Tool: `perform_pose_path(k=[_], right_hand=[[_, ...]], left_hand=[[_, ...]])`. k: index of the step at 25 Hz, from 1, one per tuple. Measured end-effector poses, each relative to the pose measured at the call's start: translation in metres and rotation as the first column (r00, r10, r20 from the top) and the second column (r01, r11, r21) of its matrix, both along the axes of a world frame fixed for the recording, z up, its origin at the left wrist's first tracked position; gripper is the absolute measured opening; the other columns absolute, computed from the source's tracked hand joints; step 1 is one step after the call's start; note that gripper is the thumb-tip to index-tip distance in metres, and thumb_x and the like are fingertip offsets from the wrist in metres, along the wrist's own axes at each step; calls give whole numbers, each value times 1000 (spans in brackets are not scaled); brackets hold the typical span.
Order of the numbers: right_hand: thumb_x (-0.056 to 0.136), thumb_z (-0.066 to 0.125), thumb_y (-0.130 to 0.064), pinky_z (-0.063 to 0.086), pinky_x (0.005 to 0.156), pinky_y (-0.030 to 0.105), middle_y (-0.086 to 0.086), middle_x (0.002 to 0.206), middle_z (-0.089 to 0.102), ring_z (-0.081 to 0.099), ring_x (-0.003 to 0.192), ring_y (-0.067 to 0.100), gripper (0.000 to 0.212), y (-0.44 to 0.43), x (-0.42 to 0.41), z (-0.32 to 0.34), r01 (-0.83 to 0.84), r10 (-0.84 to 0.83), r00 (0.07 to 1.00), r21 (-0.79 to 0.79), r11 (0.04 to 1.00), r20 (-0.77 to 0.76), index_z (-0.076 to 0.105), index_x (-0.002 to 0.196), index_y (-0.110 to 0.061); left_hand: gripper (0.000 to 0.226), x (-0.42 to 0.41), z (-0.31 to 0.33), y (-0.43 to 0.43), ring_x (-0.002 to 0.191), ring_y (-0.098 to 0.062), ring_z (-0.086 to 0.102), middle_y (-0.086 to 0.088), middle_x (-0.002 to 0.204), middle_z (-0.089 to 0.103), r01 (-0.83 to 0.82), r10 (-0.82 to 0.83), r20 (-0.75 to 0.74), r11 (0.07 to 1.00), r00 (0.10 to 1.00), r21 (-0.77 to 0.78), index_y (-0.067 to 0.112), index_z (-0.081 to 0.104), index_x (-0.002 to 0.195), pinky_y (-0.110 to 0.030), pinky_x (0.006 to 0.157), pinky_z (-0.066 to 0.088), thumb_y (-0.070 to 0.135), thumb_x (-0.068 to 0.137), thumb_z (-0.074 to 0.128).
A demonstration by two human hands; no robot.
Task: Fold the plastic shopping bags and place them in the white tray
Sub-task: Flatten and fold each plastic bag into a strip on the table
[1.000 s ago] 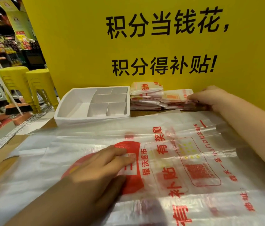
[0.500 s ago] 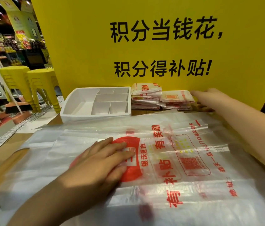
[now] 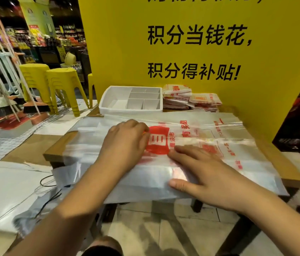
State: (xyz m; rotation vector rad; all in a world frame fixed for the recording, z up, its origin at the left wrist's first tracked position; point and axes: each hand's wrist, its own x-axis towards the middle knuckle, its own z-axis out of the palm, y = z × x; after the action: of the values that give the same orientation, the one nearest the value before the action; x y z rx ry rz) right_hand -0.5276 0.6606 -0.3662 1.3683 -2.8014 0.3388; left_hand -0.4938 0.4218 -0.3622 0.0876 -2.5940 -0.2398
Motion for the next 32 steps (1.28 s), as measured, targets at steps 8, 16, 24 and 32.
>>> perform_pose_path(k=[8,16,24,32], right_hand=[[82,35,-79,12,123,35,-12,163,19,15,150,12,81,-9,10,1,94,-91,991,25,995,-96,23,154,-42],[90,60,-31,48,87,37,-9,117,65,59,108,21,31,-42,30,-18,32,-88,966,-225,974,-242,63,121,-31],[98,47,-35,37,61,31,-7,95,69,63,88,24,18,-52,19,21,165,-270,923,-354,921,-274,62,107,-31],[100,51,-22,63,71,43,-1,91,75,73,81,17,19,-68,-16,120,384,-95,918,-807,448,384,68,96,-15]], left_hand=[[42,87,-55,-11,139,-7,33,14,144,48,68,-68,-4,991,998,119,43,52,136,-38,121,6,43,94,48],[31,84,-49,-6,120,-4,45,16,120,62,19,8,-136,980,991,197,37,69,115,-30,118,11,29,90,53],[24,113,-51,20,121,-6,47,15,123,49,127,-55,-252,952,966,278,29,62,118,-24,101,39,33,96,53],[53,78,-25,30,141,0,12,20,151,26,35,-51,104,988,993,151,41,29,148,-31,123,9,62,99,28]])
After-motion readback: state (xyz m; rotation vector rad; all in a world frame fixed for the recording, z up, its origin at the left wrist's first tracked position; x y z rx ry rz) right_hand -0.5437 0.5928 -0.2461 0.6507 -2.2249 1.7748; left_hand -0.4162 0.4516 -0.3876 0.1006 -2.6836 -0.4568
